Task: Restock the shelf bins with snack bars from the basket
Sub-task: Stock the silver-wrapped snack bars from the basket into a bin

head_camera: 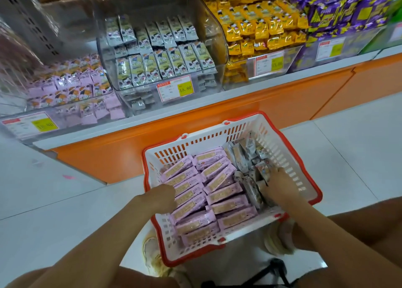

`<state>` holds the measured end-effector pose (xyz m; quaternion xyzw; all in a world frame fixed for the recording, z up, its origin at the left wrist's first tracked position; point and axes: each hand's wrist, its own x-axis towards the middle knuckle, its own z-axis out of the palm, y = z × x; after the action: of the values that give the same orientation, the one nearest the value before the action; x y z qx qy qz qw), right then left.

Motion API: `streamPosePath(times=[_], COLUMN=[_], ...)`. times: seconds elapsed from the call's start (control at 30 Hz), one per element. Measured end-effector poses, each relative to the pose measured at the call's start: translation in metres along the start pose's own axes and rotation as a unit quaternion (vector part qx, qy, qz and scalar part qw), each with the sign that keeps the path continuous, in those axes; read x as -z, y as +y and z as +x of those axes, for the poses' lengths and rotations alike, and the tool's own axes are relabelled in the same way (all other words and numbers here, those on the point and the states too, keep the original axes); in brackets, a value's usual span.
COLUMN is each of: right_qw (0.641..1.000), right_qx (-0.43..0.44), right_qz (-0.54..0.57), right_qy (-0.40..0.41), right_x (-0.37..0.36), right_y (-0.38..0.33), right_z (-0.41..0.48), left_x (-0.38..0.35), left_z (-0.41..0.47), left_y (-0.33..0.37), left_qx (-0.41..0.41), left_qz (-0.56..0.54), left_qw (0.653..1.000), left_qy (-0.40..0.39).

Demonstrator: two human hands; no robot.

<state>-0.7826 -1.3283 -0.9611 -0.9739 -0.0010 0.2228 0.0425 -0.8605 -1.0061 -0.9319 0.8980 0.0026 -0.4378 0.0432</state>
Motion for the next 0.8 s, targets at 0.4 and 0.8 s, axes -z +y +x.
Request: streamPosePath(times=[0.4, 0.8], right_qw=[0.973, 0.994], right_qx=[-0.076, -0.069], right_qz=[0.216, 0.002], right_qy=[-0.025, -0.088], right_x=[0.001, -0.032], right_y=[-0.012, -0.043], right_z=[-0.006, -0.006], left_x=[0.002, -0.001], left_z=[0.004, 0.004], left_y=[-0.001, 0.0], left_qx=[-0.008, 0.019], left_qz=[-0.069, -0.068], left_qw=[0.998, 0.997], left_qy=[-0.014, -0.016])
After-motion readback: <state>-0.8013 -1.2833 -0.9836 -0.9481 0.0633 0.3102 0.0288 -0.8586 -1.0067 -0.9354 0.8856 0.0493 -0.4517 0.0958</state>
